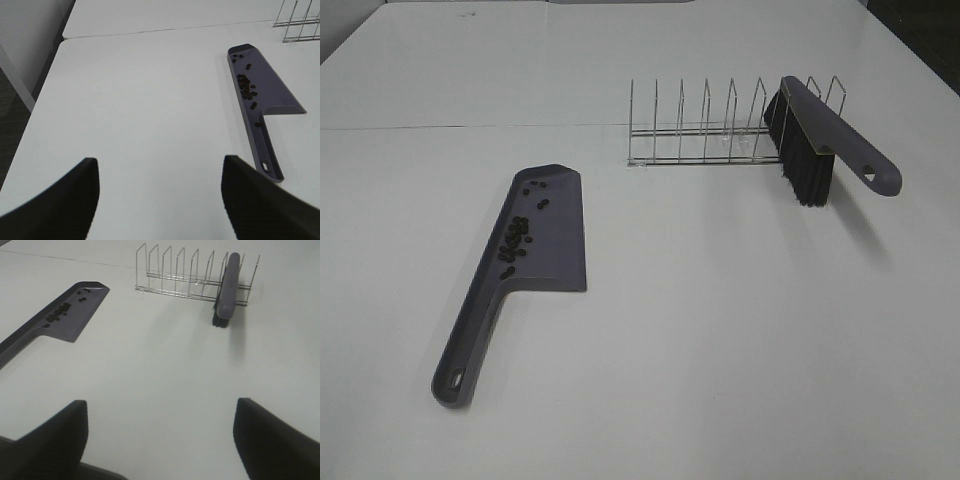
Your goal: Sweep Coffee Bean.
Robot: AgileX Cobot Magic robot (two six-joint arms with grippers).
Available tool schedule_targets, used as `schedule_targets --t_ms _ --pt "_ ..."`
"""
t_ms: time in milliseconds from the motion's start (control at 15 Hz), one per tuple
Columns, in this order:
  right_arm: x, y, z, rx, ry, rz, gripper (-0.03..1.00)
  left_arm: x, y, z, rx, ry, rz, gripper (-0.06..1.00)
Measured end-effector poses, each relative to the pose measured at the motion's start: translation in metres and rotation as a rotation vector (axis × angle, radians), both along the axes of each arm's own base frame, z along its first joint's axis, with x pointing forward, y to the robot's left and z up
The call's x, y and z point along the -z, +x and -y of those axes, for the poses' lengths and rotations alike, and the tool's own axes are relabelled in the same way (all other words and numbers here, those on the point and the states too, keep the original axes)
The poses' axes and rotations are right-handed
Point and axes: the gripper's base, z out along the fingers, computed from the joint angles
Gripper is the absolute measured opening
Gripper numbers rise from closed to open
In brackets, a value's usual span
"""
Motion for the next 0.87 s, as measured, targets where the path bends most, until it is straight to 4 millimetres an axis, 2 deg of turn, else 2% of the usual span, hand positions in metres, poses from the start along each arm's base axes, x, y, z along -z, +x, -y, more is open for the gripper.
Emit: schedule_targets --t_ms 867 --pt "0.0 -0.0005 0.0001 -0.027 0.002 0.0 0.68 0.0 0.0 0.0 0.0 0.0 0.0 0.63"
